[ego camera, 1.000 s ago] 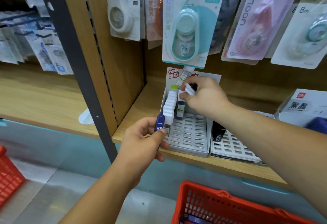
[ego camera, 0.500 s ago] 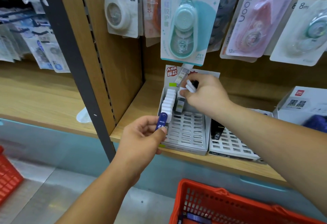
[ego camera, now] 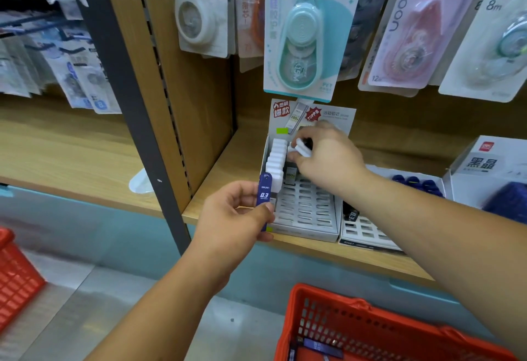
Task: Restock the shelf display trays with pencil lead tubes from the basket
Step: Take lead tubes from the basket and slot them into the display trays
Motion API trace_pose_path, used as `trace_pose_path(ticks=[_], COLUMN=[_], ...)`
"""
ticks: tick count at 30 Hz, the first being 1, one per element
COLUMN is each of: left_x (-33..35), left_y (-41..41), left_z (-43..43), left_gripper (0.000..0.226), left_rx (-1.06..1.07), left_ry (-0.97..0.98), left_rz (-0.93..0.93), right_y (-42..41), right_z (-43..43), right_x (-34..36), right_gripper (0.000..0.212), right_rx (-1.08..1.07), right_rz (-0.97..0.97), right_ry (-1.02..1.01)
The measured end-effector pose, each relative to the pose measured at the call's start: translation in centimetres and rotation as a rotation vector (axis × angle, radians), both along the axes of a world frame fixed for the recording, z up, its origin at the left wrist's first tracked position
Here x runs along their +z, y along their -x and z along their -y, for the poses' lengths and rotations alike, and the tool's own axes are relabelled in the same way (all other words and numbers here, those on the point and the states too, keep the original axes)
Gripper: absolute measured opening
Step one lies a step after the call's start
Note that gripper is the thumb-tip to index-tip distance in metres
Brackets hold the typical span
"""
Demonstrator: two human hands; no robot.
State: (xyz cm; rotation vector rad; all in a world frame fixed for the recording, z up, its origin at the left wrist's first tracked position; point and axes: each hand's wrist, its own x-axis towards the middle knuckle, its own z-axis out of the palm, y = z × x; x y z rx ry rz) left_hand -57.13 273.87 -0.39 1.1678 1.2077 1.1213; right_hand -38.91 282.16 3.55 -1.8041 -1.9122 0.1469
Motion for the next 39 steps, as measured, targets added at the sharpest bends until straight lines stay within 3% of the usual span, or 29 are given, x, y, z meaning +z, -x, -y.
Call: trace_pose_path(ticks=[1,5,9,10,15,17,20,21,24,32,36,39], left_x=[0.1,0.5,0.8,0.9,1.7,1.7,1.5,1.3,1.1,0.6,0.0,-0.5], left_y=[0.0,-0.3,-2.0,-2.5,-3.4,-3.4,-3.5,-3.5,-3.0,-2.0,-1.4,-1.3], left_z=[0.0,0.1,0.8,1.2,2.2,2.2,2.2,2.1,1.5,0.5,0.2,-0.1], left_gripper=[0.016,0.015,0.006,0.013,0.03,0.035,0.015,0.019,0.02,0.024,0.014,0.013], left_rx=[0.0,-0.055,-0.135,-0.151,-0.128,-0.114,-0.126,-0.134,-0.107,-0.046,0.02,0.001], left_ry=[0.004,0.087,0.082,0.041,-0.119,-0.117,-0.202,-0.218,-0.154,-0.05,-0.054,0.045], left_rz=[-0.003,-0.014,-0.05,-0.072,-0.097,-0.101,-0.204,-0.236,-0.248,-0.177,-0.212,-0.236], right_y=[0.0,-0.5,-0.4,-0.2,0.4,0.5,0.7,0.7,0.4,-2.1,-2.5,-2.2], right_z=[0.2,2.4,4.2,4.4,5.1,5.5,5.9,5.9,5.9,4.6,3.2,2.3], right_x=[0.4,2.5,2.4,2.3,1.8,1.8,1.6,1.4,1.5,2.4,2.5,2.4], right_gripper=[0.016,0.027,0.038,0.041,0.057,0.05,0.045,0.047,0.045,0.024,0.014,0.013], right_rx=[0.003,-0.002,-0.019,-0.052,-0.123,-0.113,-0.091,-0.08,-0.083,-0.004,-0.084,-0.021], right_rz=[-0.13,-1.01,-1.399,-1.444,-1.408,-1.378,-1.32,-1.275,-1.126,-0.966,-0.714,-0.488], right_ry=[0.025,0.275,0.564,0.591,0.549,0.507,0.49,0.493,0.421,0.325,0.064,0.037])
